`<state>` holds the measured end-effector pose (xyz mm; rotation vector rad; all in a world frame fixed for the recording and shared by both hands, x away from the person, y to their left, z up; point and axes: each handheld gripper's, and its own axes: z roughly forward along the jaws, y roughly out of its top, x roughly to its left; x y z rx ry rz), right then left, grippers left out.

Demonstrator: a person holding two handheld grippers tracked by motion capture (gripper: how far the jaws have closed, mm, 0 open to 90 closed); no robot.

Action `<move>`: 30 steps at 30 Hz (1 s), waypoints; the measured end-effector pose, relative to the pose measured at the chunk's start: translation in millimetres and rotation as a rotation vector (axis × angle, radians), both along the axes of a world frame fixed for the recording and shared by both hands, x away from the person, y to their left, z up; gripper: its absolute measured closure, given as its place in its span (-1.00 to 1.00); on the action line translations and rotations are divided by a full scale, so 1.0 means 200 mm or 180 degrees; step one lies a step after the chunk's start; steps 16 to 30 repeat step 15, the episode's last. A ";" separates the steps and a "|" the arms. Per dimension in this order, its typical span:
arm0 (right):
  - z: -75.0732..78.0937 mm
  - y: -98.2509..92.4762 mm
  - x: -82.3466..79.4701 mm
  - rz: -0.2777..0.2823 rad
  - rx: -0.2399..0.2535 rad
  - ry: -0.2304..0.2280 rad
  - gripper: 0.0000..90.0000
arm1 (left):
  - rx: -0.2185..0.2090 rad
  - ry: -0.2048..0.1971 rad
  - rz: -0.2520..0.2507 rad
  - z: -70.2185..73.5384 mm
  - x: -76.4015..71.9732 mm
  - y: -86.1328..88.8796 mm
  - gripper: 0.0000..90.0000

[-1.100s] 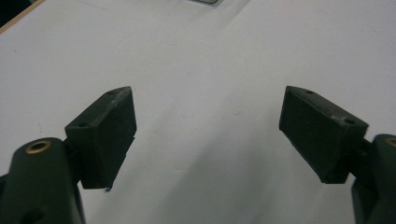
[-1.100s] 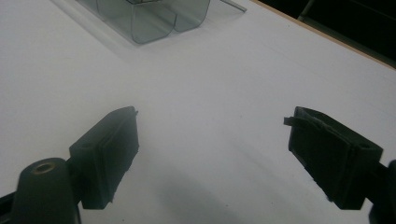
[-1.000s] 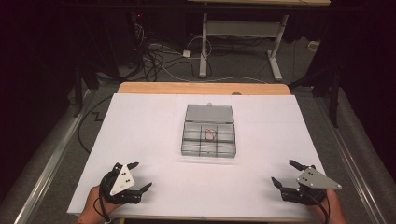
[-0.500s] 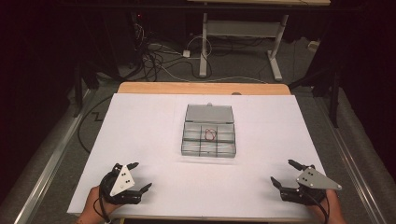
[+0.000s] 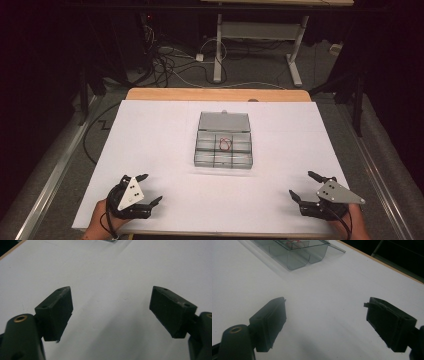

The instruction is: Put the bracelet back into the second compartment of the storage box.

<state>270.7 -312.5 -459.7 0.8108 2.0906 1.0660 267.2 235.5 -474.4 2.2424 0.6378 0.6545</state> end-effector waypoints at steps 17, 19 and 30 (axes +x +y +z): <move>0.00 0.00 0.00 0.0007 0.0006 -0.0006 -0.62 | -0.0015 0.0013 0.0000 0.00 0.02 0.00 -0.60; 0.00 0.00 0.00 0.0007 0.0006 -0.0006 -0.62 | -0.0015 0.0013 0.0000 0.00 0.02 0.00 -0.60; 0.00 0.00 0.00 0.0007 0.0006 -0.0006 -0.62 | -0.0015 0.0013 0.0000 0.00 0.02 0.00 -0.60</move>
